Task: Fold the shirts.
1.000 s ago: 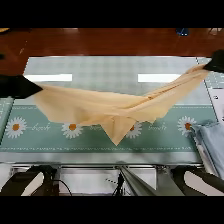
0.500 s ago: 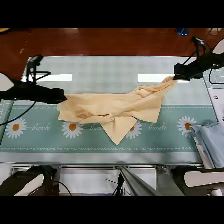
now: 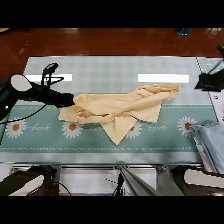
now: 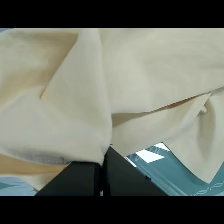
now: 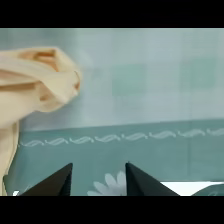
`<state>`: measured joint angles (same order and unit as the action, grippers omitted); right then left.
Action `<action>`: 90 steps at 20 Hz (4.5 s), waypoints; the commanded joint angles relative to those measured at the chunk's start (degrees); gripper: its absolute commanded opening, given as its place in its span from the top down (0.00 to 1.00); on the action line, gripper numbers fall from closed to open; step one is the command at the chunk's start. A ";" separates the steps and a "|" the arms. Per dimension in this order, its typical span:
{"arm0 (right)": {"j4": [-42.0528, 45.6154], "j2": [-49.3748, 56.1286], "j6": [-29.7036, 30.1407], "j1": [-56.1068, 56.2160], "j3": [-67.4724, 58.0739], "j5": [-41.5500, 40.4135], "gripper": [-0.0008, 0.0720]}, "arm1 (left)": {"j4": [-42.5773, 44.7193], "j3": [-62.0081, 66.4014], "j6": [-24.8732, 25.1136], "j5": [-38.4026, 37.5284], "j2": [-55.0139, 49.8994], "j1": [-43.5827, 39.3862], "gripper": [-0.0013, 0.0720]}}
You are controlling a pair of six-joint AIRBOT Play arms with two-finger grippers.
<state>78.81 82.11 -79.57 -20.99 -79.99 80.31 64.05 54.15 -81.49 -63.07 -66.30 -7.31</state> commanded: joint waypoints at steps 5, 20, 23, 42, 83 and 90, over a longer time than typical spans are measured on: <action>-29.73 -7.74 14.91 -5.92 35.80 -8.44 0.31 | 0.00 -0.04 -0.04 0.02 -0.22 -0.20 0.95; -42.49 -7.63 10.82 13.92 47.12 -31.26 0.39 | 0.00 -0.04 -0.02 -0.96 -0.20 -0.20 0.95; -43.41 -7.63 9.73 16.61 47.12 -33.29 0.82 | 0.04 -0.02 0.00 0.22 -0.20 -0.17 0.95; -6.91 -40.98 -13.66 16.76 -21.88 -21.90 0.95 | 15.54 62.73 0.24 -7.96 22.82 0.04 0.96; 0.42 17.05 -9.53 16.81 -16.33 -14.21 0.95 | 7.96 27.45 -2.14 7.54 -25.03 0.04 0.95; 7.15 12.94 1.64 15.43 -23.91 -0.81 0.47 | 18.21 37.22 -2.10 -13.84 -24.61 6.95 0.26</action>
<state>81.95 96.86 -83.13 -4.58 -100.20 72.58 76.31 86.21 -83.59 -65.54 -90.78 -3.53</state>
